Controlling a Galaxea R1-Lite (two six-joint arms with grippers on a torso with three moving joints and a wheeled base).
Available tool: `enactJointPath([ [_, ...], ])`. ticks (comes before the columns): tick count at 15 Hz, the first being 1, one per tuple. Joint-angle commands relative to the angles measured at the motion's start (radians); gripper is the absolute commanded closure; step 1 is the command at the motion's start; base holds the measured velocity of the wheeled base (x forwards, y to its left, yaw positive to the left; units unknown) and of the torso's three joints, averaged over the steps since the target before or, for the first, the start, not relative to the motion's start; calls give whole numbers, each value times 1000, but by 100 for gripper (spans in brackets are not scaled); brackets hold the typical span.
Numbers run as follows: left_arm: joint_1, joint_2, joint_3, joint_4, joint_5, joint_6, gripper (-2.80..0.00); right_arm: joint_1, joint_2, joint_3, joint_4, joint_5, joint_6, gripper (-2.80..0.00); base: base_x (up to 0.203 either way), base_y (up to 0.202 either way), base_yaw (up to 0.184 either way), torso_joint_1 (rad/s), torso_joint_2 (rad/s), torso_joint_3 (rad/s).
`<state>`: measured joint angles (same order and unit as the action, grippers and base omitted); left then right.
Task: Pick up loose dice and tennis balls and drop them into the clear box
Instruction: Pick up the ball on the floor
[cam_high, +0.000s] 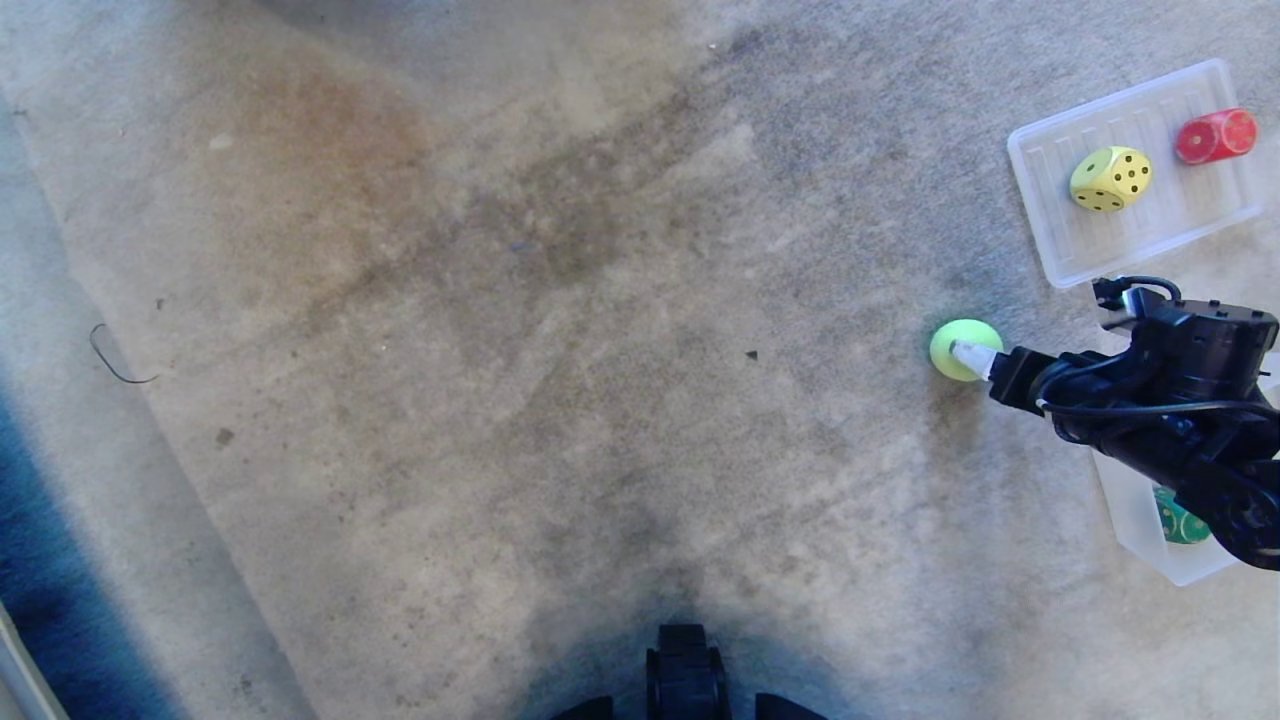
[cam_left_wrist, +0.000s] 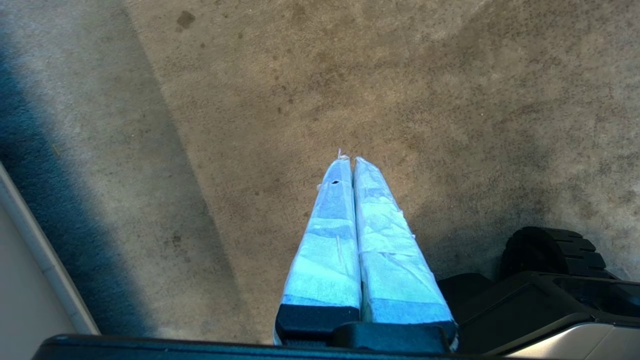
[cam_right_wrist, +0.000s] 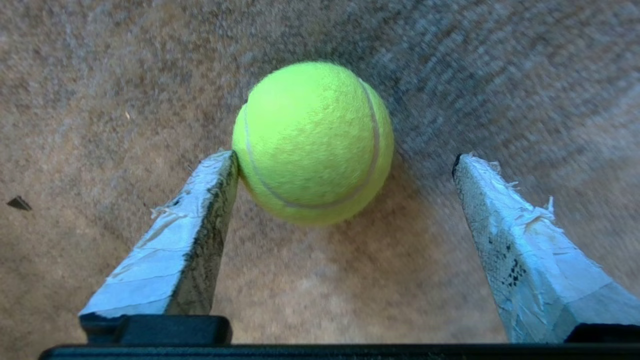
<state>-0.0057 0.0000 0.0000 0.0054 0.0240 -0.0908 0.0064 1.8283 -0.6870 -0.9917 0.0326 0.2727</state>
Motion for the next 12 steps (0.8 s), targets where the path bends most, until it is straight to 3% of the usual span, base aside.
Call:
enactJointPath([
  [1, 0, 0, 0, 1, 1, -1, 0, -9, 77, -41, -7, -1, 13, -280, 0, 0, 0, 0, 0, 0],
  [3, 0, 0, 0, 1, 1, -1, 0, -7, 96, -75, -7, 5, 57, -280, 0, 0, 0, 0, 0, 0],
  [8, 0, 0, 0, 1, 1, -1, 0, 8, 134, -128, -9, 7, 62, -280, 0, 0, 0, 0, 0, 0],
  [9, 0, 0, 0, 1, 1, -1, 0, 7, 132, -128, -9, 7, 62, 0, 0, 0, 0, 0, 0, 0],
  [12, 0, 0, 0, 1, 1, -1, 0, 7, 112, -128, -8, 3, 40, 0, 0, 0, 0, 0, 0, 0],
])
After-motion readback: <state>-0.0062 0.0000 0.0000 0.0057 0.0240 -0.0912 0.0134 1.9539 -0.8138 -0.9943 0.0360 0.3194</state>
